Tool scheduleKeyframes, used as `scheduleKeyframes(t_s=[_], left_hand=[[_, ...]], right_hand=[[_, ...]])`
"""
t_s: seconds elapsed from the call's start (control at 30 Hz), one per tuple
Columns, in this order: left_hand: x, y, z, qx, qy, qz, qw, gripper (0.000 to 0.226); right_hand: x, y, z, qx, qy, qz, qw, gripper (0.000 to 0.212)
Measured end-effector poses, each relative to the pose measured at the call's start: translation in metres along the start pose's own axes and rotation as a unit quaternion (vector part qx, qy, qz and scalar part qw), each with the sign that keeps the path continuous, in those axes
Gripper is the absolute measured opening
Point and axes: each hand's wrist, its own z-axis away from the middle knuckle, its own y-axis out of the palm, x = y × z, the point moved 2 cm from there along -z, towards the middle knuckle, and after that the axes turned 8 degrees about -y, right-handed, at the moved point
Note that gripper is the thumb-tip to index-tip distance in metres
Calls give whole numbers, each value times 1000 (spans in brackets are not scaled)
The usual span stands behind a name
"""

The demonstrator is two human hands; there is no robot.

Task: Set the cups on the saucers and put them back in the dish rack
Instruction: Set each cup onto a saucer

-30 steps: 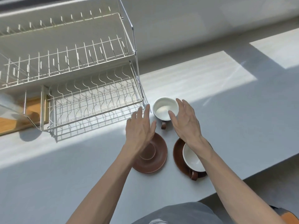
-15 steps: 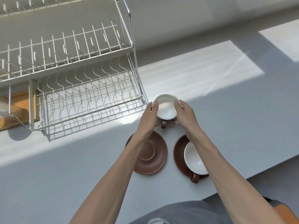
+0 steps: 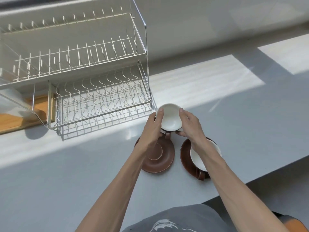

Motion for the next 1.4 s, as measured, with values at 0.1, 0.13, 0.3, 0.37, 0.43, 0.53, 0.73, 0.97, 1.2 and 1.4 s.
scheduleKeyframes(t_s=[0.1, 0.13, 0.3, 0.37, 0.43, 0.53, 0.73, 0.97, 1.2, 1.4], left_hand=[[7, -7, 19, -6, 2, -6, 1000, 72], [11, -10, 25, -15, 4, -10, 1000, 71], [35, -24, 47, -59, -22, -18, 998, 79], [47, -29, 53, -64, -37, -7, 997, 84], [58, -33, 57, -85, -44, 0, 995, 86], [67, -36, 66, -120, -35, 11, 992, 71], [83, -39, 71, -107, -46, 15, 993, 74], [95, -41, 60, -86, -50, -4, 995, 77], [91, -47, 62, -83, -55, -22, 995, 72], [83, -72, 49, -99, -57, -169, 979, 54]], right_hand=[[-3, 6, 15, -5, -6, 38, 999, 94], [-8, 8, 19, -3, -14, 46, 999, 95], [-36, 22, 40, 11, -20, 65, 998, 110], [-44, 29, 51, 11, -18, 60, 998, 103], [-48, 36, 64, 9, -21, 62, 998, 103], [-55, 45, 76, 12, -38, 78, 996, 98], [-60, 50, 90, 6, -50, 57, 997, 68], [-62, 50, 91, 9, -50, 56, 997, 68], [-57, 53, 88, 28, -44, 70, 996, 61], [-51, 42, 95, -17, -67, 167, 984, 38]])
